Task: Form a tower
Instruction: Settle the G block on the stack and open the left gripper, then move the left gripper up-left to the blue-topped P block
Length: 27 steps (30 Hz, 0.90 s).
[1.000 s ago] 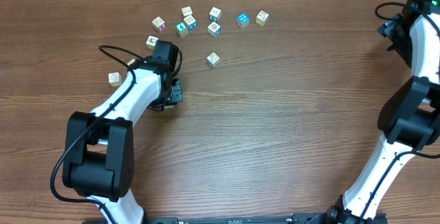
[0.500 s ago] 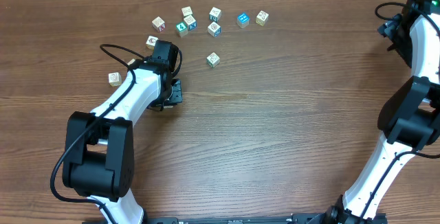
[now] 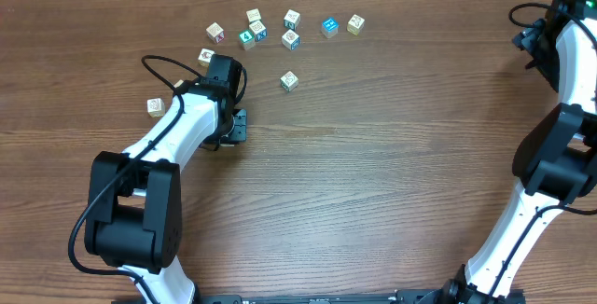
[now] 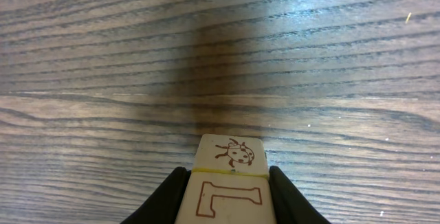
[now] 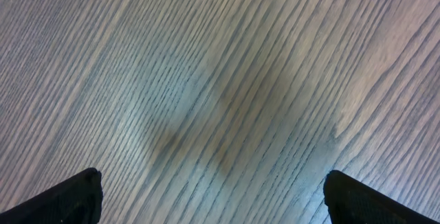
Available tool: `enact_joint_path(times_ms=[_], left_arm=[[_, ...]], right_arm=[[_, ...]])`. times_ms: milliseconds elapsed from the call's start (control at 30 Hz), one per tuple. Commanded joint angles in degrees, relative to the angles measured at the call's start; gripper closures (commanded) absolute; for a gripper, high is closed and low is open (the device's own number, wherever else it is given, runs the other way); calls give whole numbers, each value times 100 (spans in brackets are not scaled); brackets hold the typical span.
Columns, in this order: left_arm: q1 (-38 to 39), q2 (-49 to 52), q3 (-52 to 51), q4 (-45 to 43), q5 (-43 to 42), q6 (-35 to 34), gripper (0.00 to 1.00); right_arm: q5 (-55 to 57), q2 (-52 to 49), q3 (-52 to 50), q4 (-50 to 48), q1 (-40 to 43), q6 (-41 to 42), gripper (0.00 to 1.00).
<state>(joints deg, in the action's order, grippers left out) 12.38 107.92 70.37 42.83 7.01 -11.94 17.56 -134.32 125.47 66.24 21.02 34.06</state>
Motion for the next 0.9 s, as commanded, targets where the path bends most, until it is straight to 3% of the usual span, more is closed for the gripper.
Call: enact_joint_path(times_ms=[0, 67, 167, 267, 467, 700, 867], left_arm=[[-4, 74, -83, 22, -129, 127, 64], [-4, 74, -83, 22, -131, 127, 58], [-4, 72, -79, 20, -175, 129, 39], [-7, 72, 37, 48, -149, 170, 30], [-11, 72, 977, 369, -144, 168, 23], [-238, 72, 2994, 929, -81, 168, 17], [-496, 72, 3416, 914, -79, 166, 16]], right_arm=[[81, -39, 85, -20, -4, -2, 0], [79, -39, 87, -20, -4, -2, 0], [81, -39, 85, -20, -4, -2, 0], [81, -39, 87, -22, -4, -2, 0], [81, -39, 85, -20, -4, -2, 0], [81, -39, 85, -20, -4, -2, 0], [81, -39, 87, -20, -4, -2, 0]])
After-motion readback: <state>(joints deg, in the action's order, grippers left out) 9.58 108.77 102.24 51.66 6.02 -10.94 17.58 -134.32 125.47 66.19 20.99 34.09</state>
